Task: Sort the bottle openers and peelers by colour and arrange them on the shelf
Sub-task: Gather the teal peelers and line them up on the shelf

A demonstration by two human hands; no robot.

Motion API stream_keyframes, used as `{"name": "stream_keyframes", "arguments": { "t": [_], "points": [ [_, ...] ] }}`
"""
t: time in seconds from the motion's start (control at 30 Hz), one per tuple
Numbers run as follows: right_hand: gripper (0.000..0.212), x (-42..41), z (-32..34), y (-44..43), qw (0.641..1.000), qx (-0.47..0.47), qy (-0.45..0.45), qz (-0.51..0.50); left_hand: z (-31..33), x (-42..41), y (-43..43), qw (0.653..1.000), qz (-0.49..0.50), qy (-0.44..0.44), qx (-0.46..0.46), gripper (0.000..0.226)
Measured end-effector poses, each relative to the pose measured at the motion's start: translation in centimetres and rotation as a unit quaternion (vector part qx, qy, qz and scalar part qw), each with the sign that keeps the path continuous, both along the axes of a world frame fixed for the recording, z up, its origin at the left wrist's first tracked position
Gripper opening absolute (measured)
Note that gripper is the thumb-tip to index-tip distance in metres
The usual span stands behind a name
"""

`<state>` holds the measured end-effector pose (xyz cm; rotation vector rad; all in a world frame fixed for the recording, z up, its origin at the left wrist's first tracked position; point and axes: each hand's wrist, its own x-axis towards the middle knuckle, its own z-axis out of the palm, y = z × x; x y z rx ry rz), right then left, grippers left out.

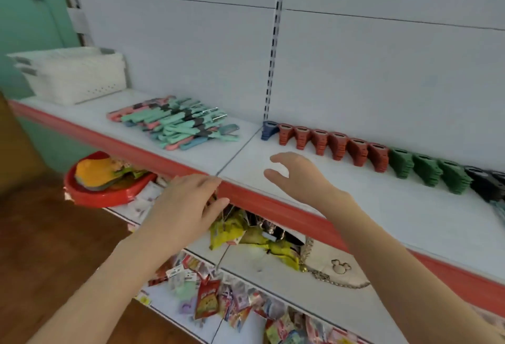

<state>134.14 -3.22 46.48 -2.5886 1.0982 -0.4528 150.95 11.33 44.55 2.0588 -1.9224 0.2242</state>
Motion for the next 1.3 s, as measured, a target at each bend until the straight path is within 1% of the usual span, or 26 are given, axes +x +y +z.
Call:
{"name": "stream_keyframes", "arguments": {
  "t": [0.2,0.23,0.33,0.37,0.5,0.6,0.73,0.83,0.9,1.0,1.1,1.2,1.3],
  "points": [
    [0.045,10.1,-0.1,1.4,0.999,0.011,0.004,0.05,-0.3,9.1,2.6,0.998,0.041,0.022,-0.033,0.072],
    [0.046,11.5,0.0,1.3,0.998,0.014,0.003,0.056,-0.4,10.4,2.6,0.998,0.051,0.029,-0.034,0.071],
    [0.047,15.2,0.3,0.7,0.998,0.018,0.005,0.067,-1.1,13.9,2.2,0.996,0.068,0.048,-0.032,0.052],
    [0.046,16.4,0.3,0.3,0.998,0.016,0.004,0.068,-1.4,15.0,1.8,0.996,0.069,0.049,-0.036,0.05],
    [0.043,20.5,-0.1,-1.6,0.999,0.02,-0.012,0.049,-1.6,19.7,-0.3,0.995,0.077,0.049,-0.039,0.06],
    [0.042,23.1,0.1,-3.2,0.999,0.025,-0.032,0.028,-1.5,22.9,-2.5,0.993,0.094,0.064,-0.044,0.055],
    [0.042,26.3,1.0,-5.4,0.998,0.0,-0.055,0.017,-0.9,26.6,-5.7,0.99,0.099,0.088,-0.039,0.047],
    [0.039,28.6,1.7,-6.4,0.999,-0.025,-0.043,0.011,-0.4,29.6,-7.8,0.988,0.097,0.107,-0.051,0.043],
    [0.037,30.1,1.7,-6.9,1.0,-0.019,-0.02,0.004,-0.3,32.2,-9.2,0.985,0.091,0.132,-0.059,0.036],
    [0.033,31.8,1.3,-7.7,1.0,-0.017,0.008,-0.016,-0.2,35.9,-12.0,0.983,0.102,0.141,-0.052,0.032],
    [0.027,32.6,0.9,-8.2,0.998,-0.021,0.009,-0.065,-0.1,39.3,-15.6,0.984,0.114,0.134,-0.011,0.035],
    [0.022,33.1,0.5,-8.3,0.99,-0.021,0.0,-0.143,-0.5,41.8,-18.8,0.99,0.081,0.115,0.024,0.037],
    [0.022,33.7,0.2,-8.1,0.977,-0.021,0.033,-0.211,-0.9,43.3,-21.0,0.992,0.025,0.097,0.077,0.038]
  ]
}}
